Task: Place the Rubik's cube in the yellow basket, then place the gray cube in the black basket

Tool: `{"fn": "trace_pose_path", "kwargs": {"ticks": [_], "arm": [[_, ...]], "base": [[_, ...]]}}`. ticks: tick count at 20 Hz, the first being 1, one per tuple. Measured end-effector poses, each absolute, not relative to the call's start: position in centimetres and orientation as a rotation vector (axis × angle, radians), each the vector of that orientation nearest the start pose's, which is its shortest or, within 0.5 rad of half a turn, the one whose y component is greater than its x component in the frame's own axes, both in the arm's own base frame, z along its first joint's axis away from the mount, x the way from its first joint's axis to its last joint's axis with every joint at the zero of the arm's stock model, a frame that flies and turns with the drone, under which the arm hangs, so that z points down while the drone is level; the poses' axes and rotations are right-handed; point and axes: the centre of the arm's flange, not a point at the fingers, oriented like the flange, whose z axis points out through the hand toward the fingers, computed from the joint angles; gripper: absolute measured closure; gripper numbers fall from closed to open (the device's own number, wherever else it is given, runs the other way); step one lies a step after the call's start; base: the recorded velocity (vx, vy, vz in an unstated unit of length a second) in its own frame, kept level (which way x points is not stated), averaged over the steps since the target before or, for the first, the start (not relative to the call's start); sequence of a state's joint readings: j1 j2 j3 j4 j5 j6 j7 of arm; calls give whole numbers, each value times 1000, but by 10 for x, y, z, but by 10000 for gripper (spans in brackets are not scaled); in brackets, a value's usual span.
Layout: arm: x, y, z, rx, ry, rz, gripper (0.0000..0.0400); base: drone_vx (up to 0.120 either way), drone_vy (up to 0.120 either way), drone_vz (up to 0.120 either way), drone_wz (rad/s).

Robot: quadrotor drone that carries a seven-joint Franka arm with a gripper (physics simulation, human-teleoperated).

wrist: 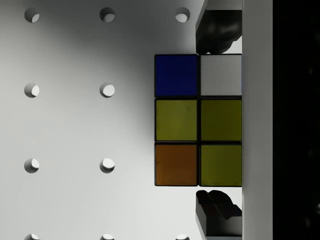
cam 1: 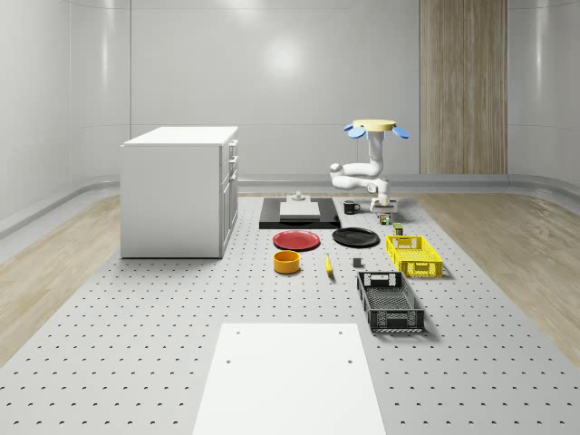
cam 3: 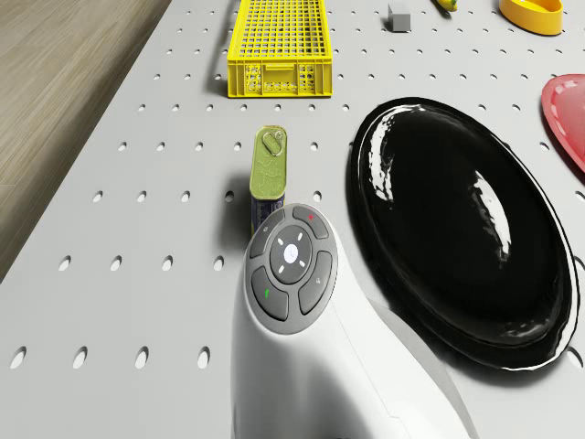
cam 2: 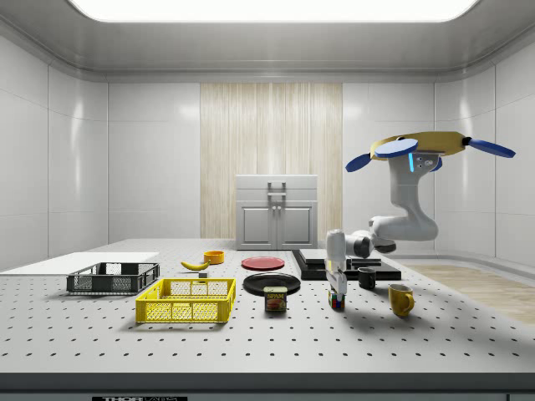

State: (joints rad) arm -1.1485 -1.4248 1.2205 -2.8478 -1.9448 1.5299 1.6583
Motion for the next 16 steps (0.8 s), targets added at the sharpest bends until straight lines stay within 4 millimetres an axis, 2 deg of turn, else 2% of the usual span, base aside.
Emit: {"fn": "trace_pose_path", "kwargs": {"ticks": [12, 16], "arm": [[307, 0, 539, 1, -2, 786, 0], [307, 0, 540, 1, -2, 786, 47]], "base": [[0, 0, 0, 0], [0, 0, 0, 0]]}}
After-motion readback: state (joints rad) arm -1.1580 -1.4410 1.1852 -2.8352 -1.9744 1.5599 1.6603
